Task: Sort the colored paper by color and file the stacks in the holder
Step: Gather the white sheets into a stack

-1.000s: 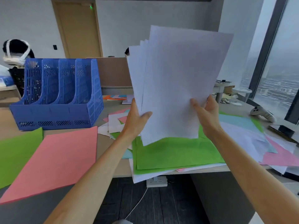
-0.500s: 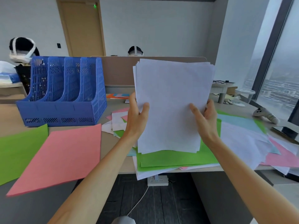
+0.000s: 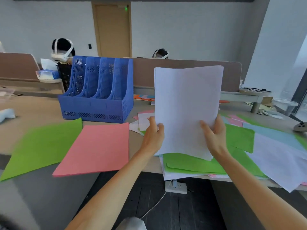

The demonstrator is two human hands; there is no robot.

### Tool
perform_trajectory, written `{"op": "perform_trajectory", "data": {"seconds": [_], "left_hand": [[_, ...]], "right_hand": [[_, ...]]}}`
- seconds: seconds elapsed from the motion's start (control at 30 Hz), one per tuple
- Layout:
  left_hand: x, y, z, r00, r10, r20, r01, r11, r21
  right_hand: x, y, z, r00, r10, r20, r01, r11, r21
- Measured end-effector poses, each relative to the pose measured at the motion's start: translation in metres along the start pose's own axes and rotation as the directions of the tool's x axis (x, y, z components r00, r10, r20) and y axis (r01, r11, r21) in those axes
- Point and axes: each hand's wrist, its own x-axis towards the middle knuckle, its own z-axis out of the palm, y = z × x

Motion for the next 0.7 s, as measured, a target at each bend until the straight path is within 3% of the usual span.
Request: {"op": "perform_trajectory", "data": {"seconds": [0.07, 0.17, 0.3, 0.53, 0.7], "left_hand": [[-0.005, -0.013, -0.006, 0.997, -0.057, 0.049, 0.054, 0.997, 0.060], [-0.007, -0.013, -0.025, 0.995, -0.095, 0.010, 0.095, 0.995, 0.036], [-0.010, -0.014, -0.072, 0.991, -0.128, -0.040, 0.130, 0.990, 0.046], [-0.027, -0.048, -0.139, 0.955, -0.286, -0.071, 0.295, 0.923, 0.248], [-0.039, -0.066, -0.161, 0.950, -0.290, -0.117, 0.307, 0.792, 0.528]], "right_hand": [[-0.005, 0.005, 0.012, 0.999, 0.038, -0.013, -0.038, 0.999, -0.037], [0.001, -0.008, 0.031, 0.999, 0.025, -0.024, -0.028, 0.992, -0.126], [0.005, -0.025, 0.072, 0.981, 0.111, 0.162, -0.079, 0.978, -0.194], [-0.012, -0.009, 0.134, 0.820, 0.455, 0.346, -0.414, 0.891, -0.188], [-0.028, 0.004, 0.163, 0.749, 0.525, 0.405, -0.467, 0.851, -0.239]]}}
